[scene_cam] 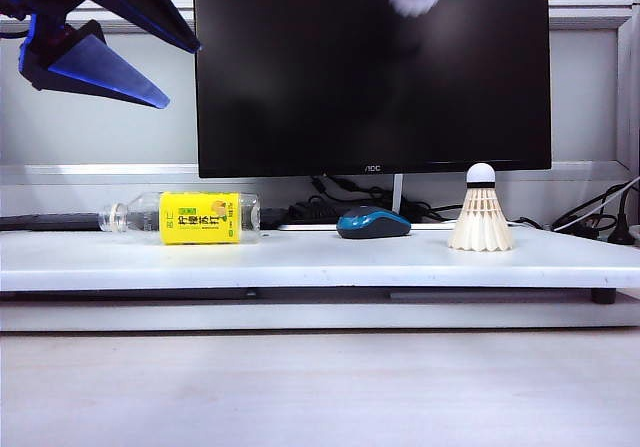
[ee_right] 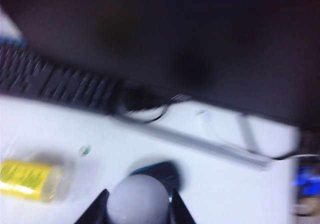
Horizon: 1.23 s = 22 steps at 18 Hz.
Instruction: Stack the badminton balls on the table vertically.
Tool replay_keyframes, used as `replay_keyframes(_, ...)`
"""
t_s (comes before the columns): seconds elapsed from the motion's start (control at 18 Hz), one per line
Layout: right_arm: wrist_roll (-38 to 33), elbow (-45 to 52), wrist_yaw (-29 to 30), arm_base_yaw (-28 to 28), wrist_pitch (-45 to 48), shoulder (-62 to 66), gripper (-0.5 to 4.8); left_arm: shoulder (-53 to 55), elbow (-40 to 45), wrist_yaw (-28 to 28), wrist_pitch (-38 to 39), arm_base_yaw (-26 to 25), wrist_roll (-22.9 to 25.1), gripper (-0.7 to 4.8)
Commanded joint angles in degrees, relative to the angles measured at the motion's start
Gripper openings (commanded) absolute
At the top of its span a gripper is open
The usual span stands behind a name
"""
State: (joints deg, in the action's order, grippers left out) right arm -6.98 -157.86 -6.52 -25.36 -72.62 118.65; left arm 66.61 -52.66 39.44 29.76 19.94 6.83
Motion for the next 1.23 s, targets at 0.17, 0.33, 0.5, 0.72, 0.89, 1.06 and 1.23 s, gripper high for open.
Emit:
replay_keyframes(0.17,1.6,-0.3,-4.8,-0.1,-0.3,-8.9,1.38,-0.2,-0.2,0.2,-0.3,0.0,0.3,3.41)
replay_keyframes(0.33,2.1,-0.3,-6.9,0.0,-2.6,-14.1,1.38,-0.2,-0.2,0.2,-0.5,0.0,0.5,3.41)
replay_keyframes(0.5,2.6,-0.2,-10.9,0.0,-5.2,-21.3,1.39,-0.2,-0.2,0.7,-1.1,0.0,0.2,3.41)
replay_keyframes(0.72,2.6,1.6,-13.4,0.0,-6.7,-30.3,1.39,-0.2,-0.2,3.0,-1.2,0.0,0.2,3.41)
replay_keyframes(0.89,2.6,6.7,-16.2,0.0,-6.7,-38.7,1.4,-0.2,-0.2,3.0,-1.2,0.0,0.2,3.41)
replay_keyframes(1.06,0.5,22.0,-18.2,0.0,-6.2,-50.6,1.48,-0.2,-0.2,3.1,-1.2,0.0,0.2,3.41)
replay_keyframes(1.23,-0.6,41.9,-19.0,0.0,1.8,-63.0,1.48,-0.2,-0.2,3.2,-1.2,0.0,0.2,3.41)
